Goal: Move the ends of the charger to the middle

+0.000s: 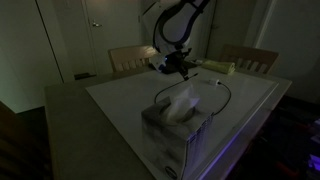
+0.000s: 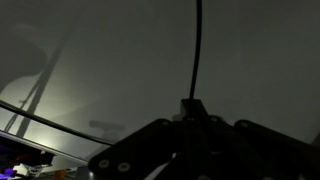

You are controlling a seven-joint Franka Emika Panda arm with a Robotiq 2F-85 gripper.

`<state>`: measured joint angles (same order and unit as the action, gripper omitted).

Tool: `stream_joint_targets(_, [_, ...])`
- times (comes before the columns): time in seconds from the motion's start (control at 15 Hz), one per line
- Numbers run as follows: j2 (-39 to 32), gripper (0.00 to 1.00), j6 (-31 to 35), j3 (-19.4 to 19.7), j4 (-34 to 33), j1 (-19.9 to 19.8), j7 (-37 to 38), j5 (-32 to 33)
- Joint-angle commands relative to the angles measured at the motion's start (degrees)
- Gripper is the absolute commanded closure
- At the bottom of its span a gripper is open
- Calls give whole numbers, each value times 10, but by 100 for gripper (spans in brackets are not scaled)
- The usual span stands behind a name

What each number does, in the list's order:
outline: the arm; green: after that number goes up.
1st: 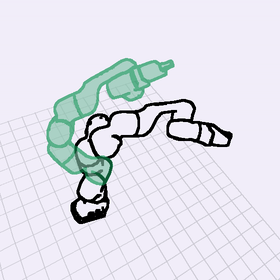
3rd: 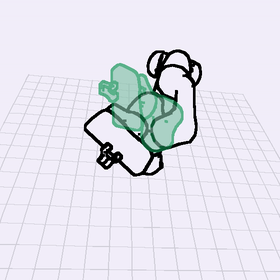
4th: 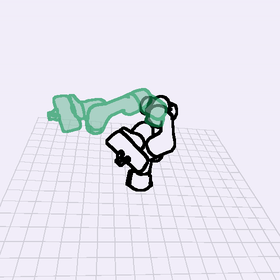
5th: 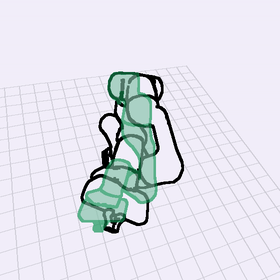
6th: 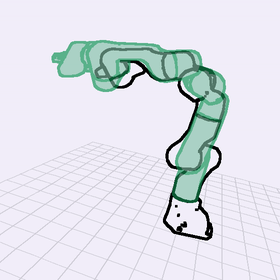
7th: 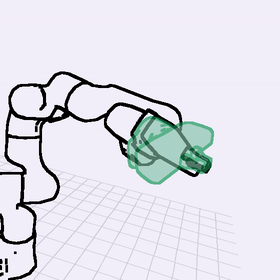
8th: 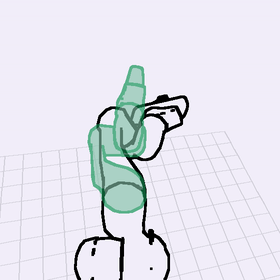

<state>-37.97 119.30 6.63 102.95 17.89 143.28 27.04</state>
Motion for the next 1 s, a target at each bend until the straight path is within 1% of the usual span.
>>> stream_joint_targets(0.0, [-1,99,-2,-4,-2,-3,1,2])
stream_joint_targets(0.07, [-2,99,-10,-6,-4,-3,-1,-4])
stream_joint_targets(0.33, [1,99,12,-23,8,-24,-21,-41])
stream_joint_targets(0.4, [0,99,5,-25,9,-26,-17,-56])
stream_joint_targets(0.53, [4,99,12,-29,22,-33,-8,-91])
stream_joint_targets(0.6, [9,99,26,-34,35,-37,-13,-107])
stream_joint_targets(0.73, [20,99,78,-37,67,-43,-17,-125])
stream_joint_targets(0.8, [25,99,125,-43,87,-52,-34,-133])
stream_joint_targets(0.87, [27,99,169,-40,103,-52,-43,-131])
stream_joint_targets(0.93, [6,96,86,-23,51,-27,-19,-119])
